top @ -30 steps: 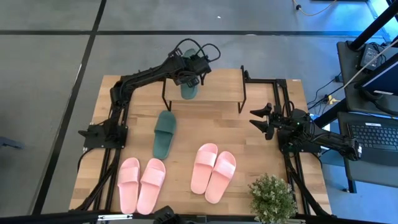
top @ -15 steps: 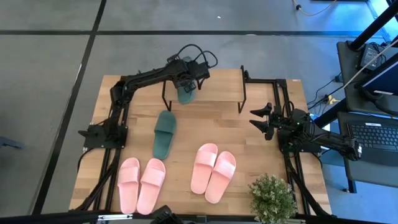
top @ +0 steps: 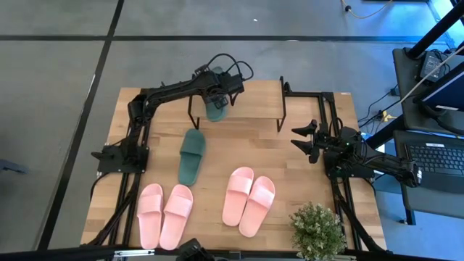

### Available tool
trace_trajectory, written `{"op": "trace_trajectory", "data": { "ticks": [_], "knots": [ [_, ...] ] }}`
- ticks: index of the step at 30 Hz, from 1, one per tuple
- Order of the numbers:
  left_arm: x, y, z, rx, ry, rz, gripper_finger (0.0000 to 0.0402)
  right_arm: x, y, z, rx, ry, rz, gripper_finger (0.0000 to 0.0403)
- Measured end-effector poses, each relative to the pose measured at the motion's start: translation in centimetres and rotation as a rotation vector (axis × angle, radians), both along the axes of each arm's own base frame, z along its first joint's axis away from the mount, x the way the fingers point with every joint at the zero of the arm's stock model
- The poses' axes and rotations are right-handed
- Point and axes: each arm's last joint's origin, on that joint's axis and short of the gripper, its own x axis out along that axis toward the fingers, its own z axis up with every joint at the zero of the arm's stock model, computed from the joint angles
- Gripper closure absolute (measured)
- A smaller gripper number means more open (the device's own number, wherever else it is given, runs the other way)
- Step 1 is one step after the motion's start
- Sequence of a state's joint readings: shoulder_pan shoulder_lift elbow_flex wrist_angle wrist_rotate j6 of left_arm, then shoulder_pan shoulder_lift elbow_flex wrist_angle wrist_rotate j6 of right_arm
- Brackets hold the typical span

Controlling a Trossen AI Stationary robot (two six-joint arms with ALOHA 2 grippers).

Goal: Pick and place slides into the shelf
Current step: Put the green slide on the shelf

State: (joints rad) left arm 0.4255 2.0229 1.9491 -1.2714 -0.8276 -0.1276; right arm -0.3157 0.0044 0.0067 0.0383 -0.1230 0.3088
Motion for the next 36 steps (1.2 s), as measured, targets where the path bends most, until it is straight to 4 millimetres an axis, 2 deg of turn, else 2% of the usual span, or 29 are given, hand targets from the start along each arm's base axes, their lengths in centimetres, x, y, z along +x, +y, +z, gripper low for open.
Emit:
{"op": "trace_trajectory", "data": {
  "ticks": [8, 27, 36],
  "knots": [
    [0.43, 0.14, -0.03, -0.014, -0.054, -0.013, 0.0365, 0.00, 0.00, 0.00, 0.000, 0.000, 0.000, 0.0126],
    [0.50, 0.18, -0.06, -0.012, -0.060, -0.013, 0.0355, 0.00, 0.00, 0.00, 0.000, 0.000, 0.000, 0.0126],
    [0.59, 0.10, -0.19, -0.057, -0.083, -0.023, 0.0269, 0.00, 0.00, 0.00, 0.000, 0.000, 0.000, 0.0126]
  ]
}}
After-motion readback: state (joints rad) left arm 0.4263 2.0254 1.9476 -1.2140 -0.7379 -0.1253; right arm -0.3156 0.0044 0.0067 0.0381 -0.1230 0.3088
